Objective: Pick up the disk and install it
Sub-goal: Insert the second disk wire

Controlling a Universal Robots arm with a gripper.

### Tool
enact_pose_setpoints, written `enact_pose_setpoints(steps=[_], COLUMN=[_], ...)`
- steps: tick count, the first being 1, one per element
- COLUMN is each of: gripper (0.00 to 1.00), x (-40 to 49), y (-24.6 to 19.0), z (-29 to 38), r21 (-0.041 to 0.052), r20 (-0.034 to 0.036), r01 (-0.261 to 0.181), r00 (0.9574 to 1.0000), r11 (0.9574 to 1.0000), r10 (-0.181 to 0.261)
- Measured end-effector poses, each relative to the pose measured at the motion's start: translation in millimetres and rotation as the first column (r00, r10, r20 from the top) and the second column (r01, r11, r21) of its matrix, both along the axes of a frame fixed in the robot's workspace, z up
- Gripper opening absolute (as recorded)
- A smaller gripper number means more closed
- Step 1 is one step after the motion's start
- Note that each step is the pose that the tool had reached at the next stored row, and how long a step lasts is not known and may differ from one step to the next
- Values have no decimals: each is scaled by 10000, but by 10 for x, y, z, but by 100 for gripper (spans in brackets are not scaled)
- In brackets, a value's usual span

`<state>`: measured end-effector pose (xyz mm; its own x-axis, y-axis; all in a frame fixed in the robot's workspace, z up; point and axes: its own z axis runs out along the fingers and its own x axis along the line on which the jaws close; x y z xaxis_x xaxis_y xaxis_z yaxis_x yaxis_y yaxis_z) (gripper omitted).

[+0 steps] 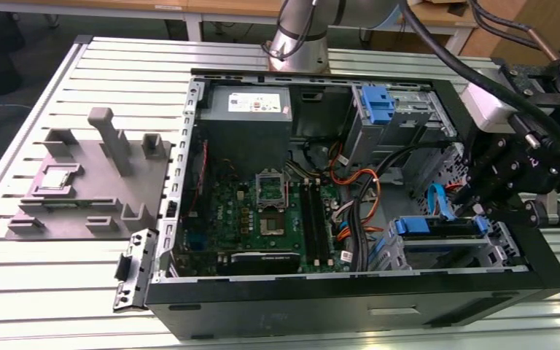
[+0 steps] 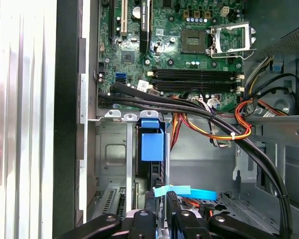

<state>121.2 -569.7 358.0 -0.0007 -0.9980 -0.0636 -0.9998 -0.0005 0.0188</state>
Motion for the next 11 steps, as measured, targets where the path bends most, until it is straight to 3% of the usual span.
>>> enact_pose_setpoints(steps=[7,11], gripper=[24,24], x=[0,0], y=[5,60], z=[38,36], r21=[0,2], r20=[0,0], r01=[0,-1], r00=[10000,10000], r11=[10000,10000], r10=[0,1])
